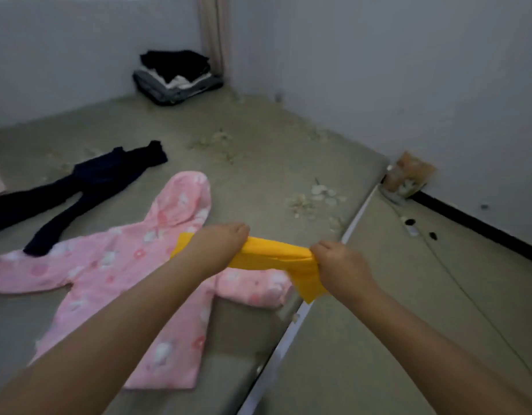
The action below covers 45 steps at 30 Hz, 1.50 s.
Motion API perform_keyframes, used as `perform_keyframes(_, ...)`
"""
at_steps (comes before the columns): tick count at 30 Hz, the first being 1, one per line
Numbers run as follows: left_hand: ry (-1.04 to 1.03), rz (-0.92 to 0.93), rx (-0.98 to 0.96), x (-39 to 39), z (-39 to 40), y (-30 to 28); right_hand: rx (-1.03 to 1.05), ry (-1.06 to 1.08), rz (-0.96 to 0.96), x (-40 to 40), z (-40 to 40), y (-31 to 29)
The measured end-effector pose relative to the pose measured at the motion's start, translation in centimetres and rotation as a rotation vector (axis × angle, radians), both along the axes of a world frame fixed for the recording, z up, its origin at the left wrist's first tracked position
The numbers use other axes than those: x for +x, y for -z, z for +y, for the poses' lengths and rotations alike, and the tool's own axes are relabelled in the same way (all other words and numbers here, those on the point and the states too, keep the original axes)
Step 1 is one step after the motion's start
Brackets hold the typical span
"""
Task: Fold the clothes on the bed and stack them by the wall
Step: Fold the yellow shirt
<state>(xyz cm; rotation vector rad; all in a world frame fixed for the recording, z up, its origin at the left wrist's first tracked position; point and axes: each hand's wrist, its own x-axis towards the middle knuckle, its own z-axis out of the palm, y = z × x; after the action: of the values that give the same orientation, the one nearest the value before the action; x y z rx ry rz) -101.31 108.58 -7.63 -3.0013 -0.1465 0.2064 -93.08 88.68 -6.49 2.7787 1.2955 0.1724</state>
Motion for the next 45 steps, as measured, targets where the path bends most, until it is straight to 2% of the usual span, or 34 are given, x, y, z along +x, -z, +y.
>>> perform_keyframes(3,0.136,-0.164,0.002,8.5,-7.6,-5.0,0.208,0.012,-0.162,5.5,-8.7,-5.2)
perform_keyframes(7,0.242,-0.377,0.043,18.0,-17.4,-11.0,0.241,0.187,-0.334,12.9,-18.0,-10.6)
perform_keyframes(10,0.353,-0.507,0.134,24.0,-23.2,-15.0,0.25,0.27,-0.321,18.8,-23.3,-12.6)
perform_keyframes(13,0.345,-0.354,0.124,30.9,-26.6,-16.4,0.233,0.325,-0.384,25.0,-26.8,-14.2)
perform_keyframes(16,0.368,-0.404,0.142,38.6,-28.9,-17.5,0.189,0.4,-0.332,32.1,-29.1,-15.4)
perform_keyframes(19,0.38,-0.433,0.15,46.5,-30.3,-19.1,0.151,0.436,-0.195,40.0,-30.7,-16.3)
perform_keyframes(23,0.398,-0.471,0.186,57.7,-31.0,-21.3,0.111,0.479,-0.265,50.3,-31.4,-18.7)
perform_keyframes(27,0.414,-0.477,0.191,69.6,-32.4,-23.1,0.071,0.541,-0.253,61.9,-32.5,-20.7)
perform_keyframes(33,0.458,-0.428,0.159,87.2,-34.3,-21.2,0.06,0.615,-0.218,79.0,-34.6,-20.1)
perform_keyframes(38,0.347,-0.384,0.157,100.6,-34.7,-20.0,0.042,0.548,-0.159,93.3,-34.5,-18.8)
perform_keyframes(45,0.177,-0.322,0.199,115.9,-30.1,-21.3,0.039,0.306,-0.142,113.2,-29.5,-18.9)
